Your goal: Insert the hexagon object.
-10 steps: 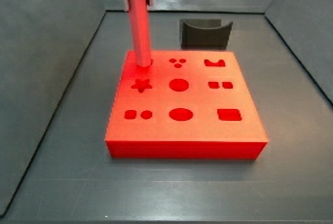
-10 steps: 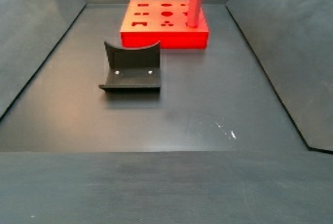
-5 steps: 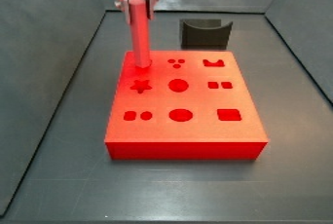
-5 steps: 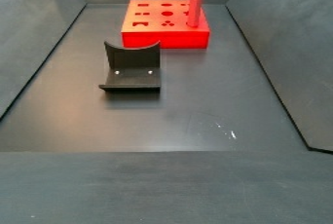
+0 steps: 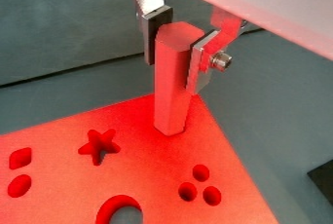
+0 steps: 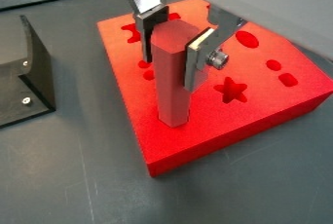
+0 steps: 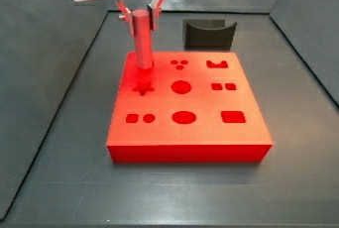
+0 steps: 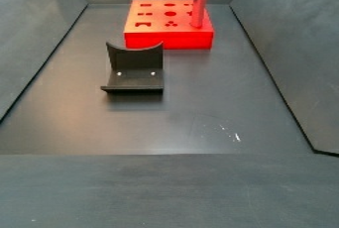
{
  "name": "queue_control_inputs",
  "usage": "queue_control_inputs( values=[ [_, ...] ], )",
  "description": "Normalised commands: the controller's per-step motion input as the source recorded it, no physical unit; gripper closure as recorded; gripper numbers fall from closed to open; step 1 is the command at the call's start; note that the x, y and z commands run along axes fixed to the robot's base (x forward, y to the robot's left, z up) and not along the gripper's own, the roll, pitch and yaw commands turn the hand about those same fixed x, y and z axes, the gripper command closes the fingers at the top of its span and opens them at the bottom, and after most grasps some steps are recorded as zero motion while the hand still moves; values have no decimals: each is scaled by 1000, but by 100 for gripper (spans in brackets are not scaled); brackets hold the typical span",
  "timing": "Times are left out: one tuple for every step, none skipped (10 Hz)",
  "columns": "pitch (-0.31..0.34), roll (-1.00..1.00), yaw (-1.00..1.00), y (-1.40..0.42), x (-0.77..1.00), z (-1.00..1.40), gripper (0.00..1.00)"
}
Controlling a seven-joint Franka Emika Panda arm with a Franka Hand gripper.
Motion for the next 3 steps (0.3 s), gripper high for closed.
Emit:
queue_control_inputs(
  values=[
    [0,113,0,0,0,-171,100],
    [0,7,0,0,0,0,100],
    [0,0,0,0,0,0,100]
  ],
)
